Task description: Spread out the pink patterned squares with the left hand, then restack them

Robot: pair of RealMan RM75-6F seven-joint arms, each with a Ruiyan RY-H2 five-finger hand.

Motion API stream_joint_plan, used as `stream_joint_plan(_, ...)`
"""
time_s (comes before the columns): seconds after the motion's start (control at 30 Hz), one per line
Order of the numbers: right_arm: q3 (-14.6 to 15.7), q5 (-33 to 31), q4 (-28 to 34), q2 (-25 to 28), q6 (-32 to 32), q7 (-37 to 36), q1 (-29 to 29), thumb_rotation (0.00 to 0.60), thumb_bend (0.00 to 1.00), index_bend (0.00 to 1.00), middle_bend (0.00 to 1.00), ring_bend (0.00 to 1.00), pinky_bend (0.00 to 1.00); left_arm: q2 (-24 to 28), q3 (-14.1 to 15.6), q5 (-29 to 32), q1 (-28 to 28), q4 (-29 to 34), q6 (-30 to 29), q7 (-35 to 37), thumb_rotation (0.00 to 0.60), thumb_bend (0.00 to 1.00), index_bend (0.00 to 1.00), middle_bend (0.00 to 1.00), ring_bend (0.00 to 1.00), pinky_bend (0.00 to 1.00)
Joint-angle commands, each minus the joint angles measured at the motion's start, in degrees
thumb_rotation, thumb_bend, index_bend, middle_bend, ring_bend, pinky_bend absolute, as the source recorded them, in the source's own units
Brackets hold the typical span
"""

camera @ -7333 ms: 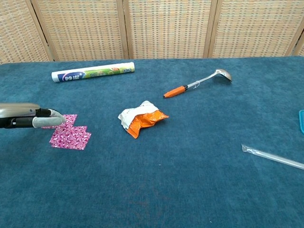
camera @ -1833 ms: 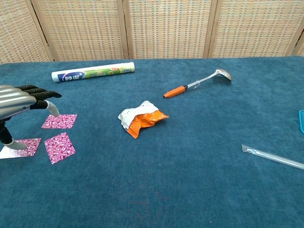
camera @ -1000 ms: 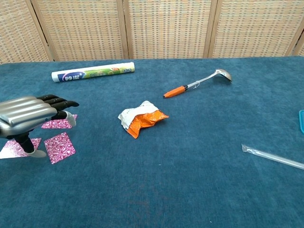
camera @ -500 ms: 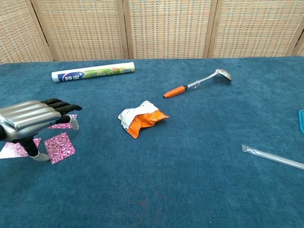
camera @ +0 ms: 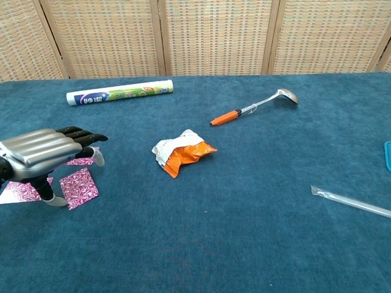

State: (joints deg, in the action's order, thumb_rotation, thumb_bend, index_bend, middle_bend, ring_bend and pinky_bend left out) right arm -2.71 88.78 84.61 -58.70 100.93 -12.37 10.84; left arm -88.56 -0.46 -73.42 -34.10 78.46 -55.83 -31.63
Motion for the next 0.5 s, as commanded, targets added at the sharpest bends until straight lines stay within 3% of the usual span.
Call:
stream_joint_plan(0.03,0.0,0.0,0.0,0.0,0.0,0.0,0.0,0.6,0.01,0.3,0.26,0.0,0.0,-0.5,-0.3,0.1,0.0,-0.3,-0.3,0.2,0.6,0.17,0.25,0.0,0.0,0.0)
stream_joint_plan(0.5,0.0,-0.1,0.3,0.2,0.4,0.4,0.4,0.6,0.02,0.3,0.26,0.0,0.0,-2.5,-2.0,1.5,-0.9,-1.2,0.1,1.2,0.6,0.18,0.26,0.0,0.0,0.0)
